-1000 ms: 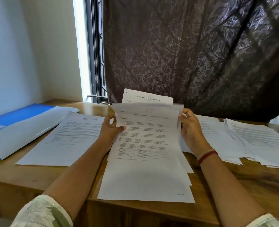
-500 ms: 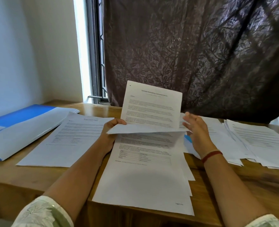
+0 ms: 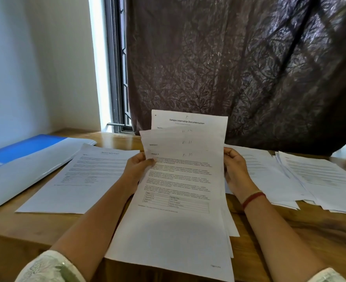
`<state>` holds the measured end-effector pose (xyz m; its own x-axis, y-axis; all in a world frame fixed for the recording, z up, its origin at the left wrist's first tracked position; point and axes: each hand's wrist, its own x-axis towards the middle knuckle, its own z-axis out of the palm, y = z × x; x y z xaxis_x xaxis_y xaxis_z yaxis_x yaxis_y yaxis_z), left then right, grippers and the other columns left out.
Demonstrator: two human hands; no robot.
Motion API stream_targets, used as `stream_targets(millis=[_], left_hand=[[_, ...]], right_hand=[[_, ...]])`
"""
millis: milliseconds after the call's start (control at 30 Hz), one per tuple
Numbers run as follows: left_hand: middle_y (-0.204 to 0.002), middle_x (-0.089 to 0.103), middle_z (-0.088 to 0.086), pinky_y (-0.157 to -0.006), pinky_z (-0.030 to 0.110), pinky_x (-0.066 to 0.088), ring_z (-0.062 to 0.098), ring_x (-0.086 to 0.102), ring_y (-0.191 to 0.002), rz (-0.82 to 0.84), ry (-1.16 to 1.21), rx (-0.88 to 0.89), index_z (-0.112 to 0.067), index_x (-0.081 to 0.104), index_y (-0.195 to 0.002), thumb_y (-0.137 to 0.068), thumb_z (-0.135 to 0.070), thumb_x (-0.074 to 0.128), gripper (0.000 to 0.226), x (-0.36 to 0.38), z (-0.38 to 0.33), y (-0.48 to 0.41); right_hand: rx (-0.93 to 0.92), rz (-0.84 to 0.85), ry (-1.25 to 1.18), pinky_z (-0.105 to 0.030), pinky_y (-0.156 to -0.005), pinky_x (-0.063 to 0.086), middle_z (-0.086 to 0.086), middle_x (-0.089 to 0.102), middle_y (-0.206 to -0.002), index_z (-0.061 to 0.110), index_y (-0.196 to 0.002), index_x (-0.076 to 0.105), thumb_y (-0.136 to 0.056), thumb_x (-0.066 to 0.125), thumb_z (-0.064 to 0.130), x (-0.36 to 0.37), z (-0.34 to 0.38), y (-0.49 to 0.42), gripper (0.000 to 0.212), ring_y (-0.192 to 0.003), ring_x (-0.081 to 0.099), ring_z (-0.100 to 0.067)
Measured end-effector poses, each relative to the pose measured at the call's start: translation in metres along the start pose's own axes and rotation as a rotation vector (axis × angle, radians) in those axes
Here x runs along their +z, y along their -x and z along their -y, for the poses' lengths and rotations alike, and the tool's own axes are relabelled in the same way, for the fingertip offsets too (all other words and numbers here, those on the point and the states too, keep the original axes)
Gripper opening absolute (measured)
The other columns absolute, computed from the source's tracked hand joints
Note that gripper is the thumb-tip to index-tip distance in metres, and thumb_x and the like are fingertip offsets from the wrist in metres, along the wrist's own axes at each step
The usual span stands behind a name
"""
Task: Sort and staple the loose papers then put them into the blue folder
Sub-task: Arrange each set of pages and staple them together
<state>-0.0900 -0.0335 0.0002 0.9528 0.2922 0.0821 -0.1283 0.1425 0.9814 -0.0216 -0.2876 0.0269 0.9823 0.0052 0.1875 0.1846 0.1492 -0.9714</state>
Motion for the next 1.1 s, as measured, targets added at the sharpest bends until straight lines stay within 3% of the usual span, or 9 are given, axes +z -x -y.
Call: stream_targets(millis=[233,400,533,633,800,867,967,1033,1100], left_hand=[[-0.112,0.071,0.017,-0.094,0.052,0.053,0.033,0.069,-0.100,-0.005,0.002,0.033,0.003,0.059,-0.121,-0.088,0.000,0.063,0.034,0.004,0.001,0.002],[-0.108,0.071,0.007,-0.070,0.033,0.058,0.022,0.071,-0.090,-0.061,-0.026,0.059,-0.002,0.050,-0.120,-0.087,-0.001,0.067,0.038,0.006,0.000,0.001],[-0.106,0.070,0.001,-0.069,0.031,0.057,0.018,0.071,-0.088,-0.060,-0.015,0.050,-0.008,0.049,-0.122,-0.087,0.000,0.066,0.039,0.006,0.000,0.000],[-0.107,0.073,0.007,-0.081,0.039,0.058,0.021,0.072,-0.091,-0.048,-0.071,0.051,-0.004,0.058,-0.119,-0.090,-0.003,0.064,0.030,0.005,0.001,0.001],[-0.105,0.073,0.011,-0.085,0.046,0.057,0.029,0.071,-0.094,-0.077,-0.014,0.038,-0.005,0.061,-0.110,-0.090,-0.002,0.063,0.020,0.004,-0.001,0.002],[-0.103,0.073,0.010,-0.074,0.040,0.059,0.026,0.072,-0.089,-0.091,0.016,0.038,-0.007,0.061,-0.108,-0.090,-0.002,0.063,0.019,0.003,-0.002,0.003],[-0.100,0.074,0.007,-0.070,0.036,0.060,0.021,0.073,-0.082,-0.097,-0.005,0.056,-0.012,0.062,-0.105,-0.091,-0.003,0.061,0.016,0.003,-0.003,0.006],[-0.103,0.073,0.008,-0.075,0.038,0.060,0.022,0.073,-0.086,-0.067,-0.025,0.069,-0.012,0.064,-0.107,-0.092,-0.002,0.059,0.019,0.004,-0.007,0.013],[-0.109,0.072,0.012,-0.072,0.036,0.060,0.026,0.072,-0.092,-0.018,-0.038,0.085,-0.006,0.062,-0.115,-0.092,0.001,0.056,0.024,0.006,-0.011,0.019]], right_hand=[[0.000,0.028,-0.088,-0.049,-0.083,0.057,-0.005,0.074,-0.092,0.021,-0.103,0.065,-0.091,0.064,0.026,0.005,0.006,0.010,0.013,-0.085,0.068,-0.030],[0.006,0.057,-0.117,-0.041,-0.073,0.058,-0.006,0.073,-0.094,0.022,-0.099,0.066,-0.095,0.058,0.023,0.007,0.006,0.012,0.009,-0.083,0.067,-0.027],[-0.009,0.065,-0.124,-0.032,-0.062,0.055,-0.003,0.072,-0.095,0.020,-0.098,0.065,-0.096,0.055,0.020,0.007,0.006,0.013,0.011,-0.086,0.066,-0.024],[0.008,0.057,-0.136,-0.029,-0.060,0.055,-0.002,0.072,-0.093,0.016,-0.100,0.065,-0.097,0.054,0.027,0.008,0.006,0.011,0.016,-0.087,0.066,-0.024],[0.220,0.241,-0.151,-0.045,-0.082,0.057,-0.004,0.072,-0.109,0.022,-0.117,0.063,-0.089,0.054,0.055,0.000,-0.001,0.006,0.045,-0.100,0.068,-0.026],[0.218,0.367,-0.002,-0.052,-0.093,0.052,-0.008,0.070,-0.115,0.019,-0.123,0.060,-0.081,0.068,0.045,-0.005,-0.006,0.006,0.049,-0.105,0.067,-0.030],[0.125,0.370,0.170,-0.042,-0.086,0.056,-0.007,0.069,-0.115,0.023,-0.111,0.060,-0.084,0.071,0.014,0.001,-0.008,0.008,0.030,-0.100,0.068,-0.026],[0.098,0.303,0.226,-0.038,-0.082,0.057,-0.001,0.068,-0.113,0.029,-0.105,0.059,-0.087,0.069,0.011,0.006,-0.007,0.008,0.028,-0.099,0.066,-0.022],[0.060,0.260,0.239,-0.044,-0.087,0.056,-0.001,0.067,-0.115,0.027,-0.111,0.058,-0.087,0.069,0.014,0.008,-0.003,0.012,0.029,-0.102,0.065,-0.023]])
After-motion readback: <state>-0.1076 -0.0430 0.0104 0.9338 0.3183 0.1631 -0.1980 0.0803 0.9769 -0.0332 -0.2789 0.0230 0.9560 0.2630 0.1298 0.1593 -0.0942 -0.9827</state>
